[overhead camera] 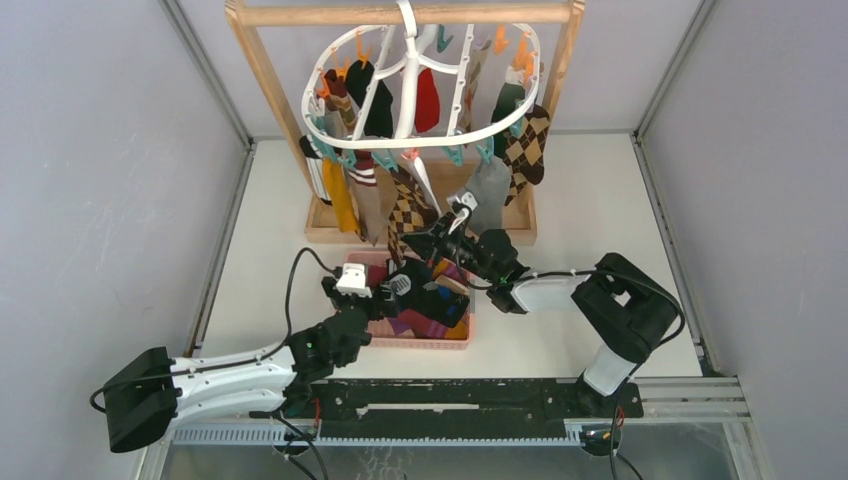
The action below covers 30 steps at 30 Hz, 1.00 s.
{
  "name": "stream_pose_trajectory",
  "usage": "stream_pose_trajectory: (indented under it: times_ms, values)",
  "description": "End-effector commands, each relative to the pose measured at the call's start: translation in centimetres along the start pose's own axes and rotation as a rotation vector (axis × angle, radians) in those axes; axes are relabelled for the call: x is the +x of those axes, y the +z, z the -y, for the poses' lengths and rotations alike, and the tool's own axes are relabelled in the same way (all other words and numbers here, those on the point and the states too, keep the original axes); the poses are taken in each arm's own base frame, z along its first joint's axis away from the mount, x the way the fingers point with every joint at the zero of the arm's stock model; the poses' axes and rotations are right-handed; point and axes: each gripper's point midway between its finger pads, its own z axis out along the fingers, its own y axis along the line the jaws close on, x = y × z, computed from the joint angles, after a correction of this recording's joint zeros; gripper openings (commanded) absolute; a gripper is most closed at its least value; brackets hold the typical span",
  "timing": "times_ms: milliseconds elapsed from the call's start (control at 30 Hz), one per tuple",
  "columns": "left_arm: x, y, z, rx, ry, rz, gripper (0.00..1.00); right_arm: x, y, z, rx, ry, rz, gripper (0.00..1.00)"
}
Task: Remove the socks clipped to the hanger
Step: Remove the sock from the hanger.
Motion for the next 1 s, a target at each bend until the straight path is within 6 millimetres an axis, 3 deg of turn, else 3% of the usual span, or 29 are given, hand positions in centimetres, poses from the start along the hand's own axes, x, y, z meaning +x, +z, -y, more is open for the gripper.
stream_pose_trajectory:
  times_ms: [0, 300, 600, 967]
  values:
    - [-1.3, 0.1, 0.2, 0.000, -0.026, 0.029, 1.00, -1.4, -1.0, -2.2, -0.045, -0.011, 0.004, 0.04]
    - [-2.1, -0.1, 1.0, 0.050, -0.049, 0.054, 1.00, -1.3, -2.5, -4.5, -0.056, -0.055, -0.052, 0.04]
    - [-1.9, 0.0, 0.2, 0.005, -0.035, 0.054, 1.00, -1.3, -4.1, -6.8, -0.075, -0.122, -0.099, 0.05]
    - [-2.6, -0.6, 3.6, 0.210, -0.045, 0.085, 1.00, -1.8, -5.6, -7.8, -0.073, -0.175, -0.108, 0.05]
